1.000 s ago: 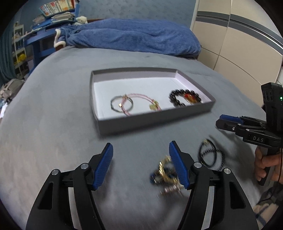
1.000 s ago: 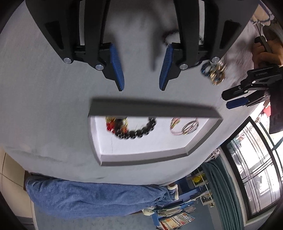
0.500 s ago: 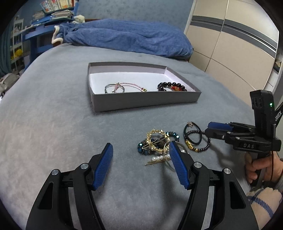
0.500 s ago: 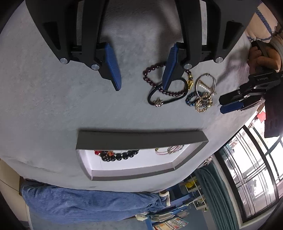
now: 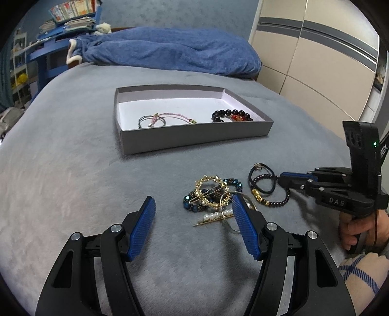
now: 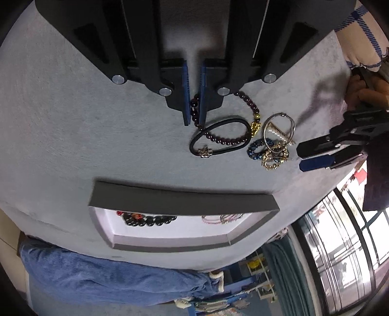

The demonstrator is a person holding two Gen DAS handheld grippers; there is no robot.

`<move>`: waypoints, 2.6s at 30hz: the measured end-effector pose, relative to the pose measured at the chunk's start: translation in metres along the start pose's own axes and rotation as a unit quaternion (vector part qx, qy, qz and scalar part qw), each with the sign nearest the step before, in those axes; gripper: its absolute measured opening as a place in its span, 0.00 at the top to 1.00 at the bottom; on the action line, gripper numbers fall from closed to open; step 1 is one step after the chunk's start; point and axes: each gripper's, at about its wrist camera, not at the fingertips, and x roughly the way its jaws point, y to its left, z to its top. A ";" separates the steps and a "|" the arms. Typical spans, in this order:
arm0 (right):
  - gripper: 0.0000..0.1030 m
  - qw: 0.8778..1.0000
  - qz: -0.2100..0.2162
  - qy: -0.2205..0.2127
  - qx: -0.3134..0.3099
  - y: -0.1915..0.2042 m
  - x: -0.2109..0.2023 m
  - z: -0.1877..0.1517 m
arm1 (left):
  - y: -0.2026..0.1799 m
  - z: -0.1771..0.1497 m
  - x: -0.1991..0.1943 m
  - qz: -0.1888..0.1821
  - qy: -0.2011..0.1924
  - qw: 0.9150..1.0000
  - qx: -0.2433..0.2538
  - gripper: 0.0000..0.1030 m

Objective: Organize jewelry
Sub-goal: 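Grasp the dark red bead bracelet with the right gripper while the left gripper grasps the black cord bracelet, then carry both bracelets into the box and open both grippers to release them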

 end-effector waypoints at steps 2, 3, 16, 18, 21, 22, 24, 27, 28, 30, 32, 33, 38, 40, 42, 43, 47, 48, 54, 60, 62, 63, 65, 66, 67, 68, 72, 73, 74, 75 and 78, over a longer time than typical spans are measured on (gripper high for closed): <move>0.94 1.000 -0.012 -0.009 0.018 -0.009 -0.007 -0.004 | -0.003 0.003 0.002 0.000 0.003 1.000 0.007 0.35; 0.94 0.999 -0.018 -0.014 0.028 -0.015 -0.012 -0.006 | -0.005 0.005 0.003 -0.001 0.005 1.000 0.010 0.35; 0.94 0.991 -0.079 -0.052 0.097 -0.048 -0.035 -0.017 | -0.078 0.046 0.034 -0.038 0.034 0.994 0.100 0.35; 0.94 0.990 -0.085 -0.054 0.102 -0.052 -0.038 -0.018 | -0.086 0.050 0.044 -0.034 0.046 0.993 0.107 0.35; 0.94 0.988 -0.090 -0.054 0.111 -0.059 -0.041 -0.020 | -0.093 0.054 0.063 -0.030 0.072 0.991 0.108 0.43; 0.94 0.988 -0.090 -0.052 0.113 -0.062 -0.041 -0.021 | -0.094 0.055 0.070 -0.026 0.085 0.990 0.108 0.47; 0.94 0.988 -0.085 -0.050 0.118 -0.064 -0.040 -0.022 | -0.096 0.054 0.081 -0.017 0.099 0.989 0.111 0.51; 0.94 0.989 -0.083 -0.042 0.115 -0.064 -0.036 -0.022 | -0.098 0.050 0.095 0.000 0.119 0.986 0.118 0.58; 0.94 0.989 -0.082 -0.039 0.113 -0.063 -0.035 -0.021 | -0.098 0.050 0.097 0.003 0.119 0.986 0.118 0.59; 0.93 0.990 -0.081 -0.035 0.108 -0.062 -0.033 -0.020 | -0.098 0.052 0.099 0.004 0.118 0.986 0.115 0.73; 0.91 0.991 -0.075 -0.030 0.103 -0.061 -0.030 -0.019 | -0.098 0.053 0.099 0.005 0.116 0.986 0.117 0.87; 0.90 0.992 -0.073 -0.029 0.102 -0.061 -0.030 -0.018 | -0.098 0.052 0.098 0.004 0.113 0.986 0.119 0.87; 0.76 0.993 -0.061 -0.023 0.096 -0.059 -0.027 -0.016 | -0.100 0.052 0.090 -0.005 0.097 0.987 0.129 0.87; 0.70 0.994 -0.057 -0.019 0.088 -0.057 -0.026 -0.012 | -0.098 0.054 0.086 -0.008 0.089 0.988 0.127 0.87; 0.70 0.995 -0.062 -0.008 0.082 -0.056 -0.021 -0.010 | -0.094 0.057 0.079 -0.012 0.080 0.989 0.122 0.87; 0.70 0.995 -0.063 -0.004 0.081 -0.057 -0.020 -0.010 | -0.092 0.059 0.076 -0.012 0.075 0.990 0.118 0.87; 0.74 0.994 -0.067 0.002 0.081 -0.056 -0.016 -0.010 | -0.082 0.066 0.066 -0.015 0.059 0.993 0.101 0.87; 0.80 0.994 -0.066 0.003 0.082 -0.056 -0.016 -0.010 | -0.080 0.068 0.064 -0.015 0.057 0.993 0.098 0.87; 0.94 0.996 -0.050 0.004 0.080 -0.055 -0.017 -0.008 | -0.062 0.078 0.053 -0.010 0.041 0.996 0.077 0.87; 0.94 0.997 -0.033 -0.028 0.067 -0.045 -0.026 0.015 | -0.043 0.093 0.039 0.001 0.021 0.998 0.062 0.87; 0.94 0.997 -0.027 -0.041 0.052 -0.037 -0.030 0.030 | -0.037 0.099 0.036 0.004 0.014 0.998 0.057 0.87; 0.94 0.998 -0.024 -0.050 0.043 -0.031 -0.032 0.039 | -0.034 0.102 0.035 0.006 0.011 0.998 0.054 0.87; 0.94 0.998 -0.020 -0.060 0.031 -0.024 -0.034 0.053 | -0.027 0.108 0.035 0.010 0.007 0.999 0.046 0.87; 0.94 0.997 -0.019 -0.064 0.026 -0.021 -0.035 0.060 | -0.024 0.110 0.036 0.014 0.005 0.999 0.043 0.87; 0.94 0.997 -0.017 -0.066 0.022 -0.020 -0.035 0.066 | -0.022 0.113 0.036 0.017 0.004 0.999 0.041 0.87; 0.94 0.997 -0.016 -0.069 0.019 -0.018 -0.034 0.073 | -0.019 0.116 0.036 0.019 0.002 0.999 0.037 0.87; 0.94 0.997 -0.011 -0.078 0.005 -0.009 -0.027 0.103 | -0.011 0.126 0.038 0.025 -0.006 0.999 0.027 0.87; 0.94 0.997 -0.007 -0.079 0.006 -0.006 -0.023 0.111 | -0.010 0.129 0.039 0.027 -0.008 0.999 0.025 0.87; 0.94 0.997 -0.004 -0.079 0.006 -0.005 -0.019 0.117 | -0.008 0.132 0.042 0.030 -0.009 0.999 0.022 0.87; 0.94 0.997 0.000 -0.077 0.004 -0.002 -0.013 0.125 | -0.007 0.134 0.044 0.031 -0.009 0.999 0.020 0.87; 0.94 0.998 0.014 -0.067 0.010 0.000 0.008 0.139 | -0.002 0.138 0.057 0.038 -0.005 0.999 0.011 0.87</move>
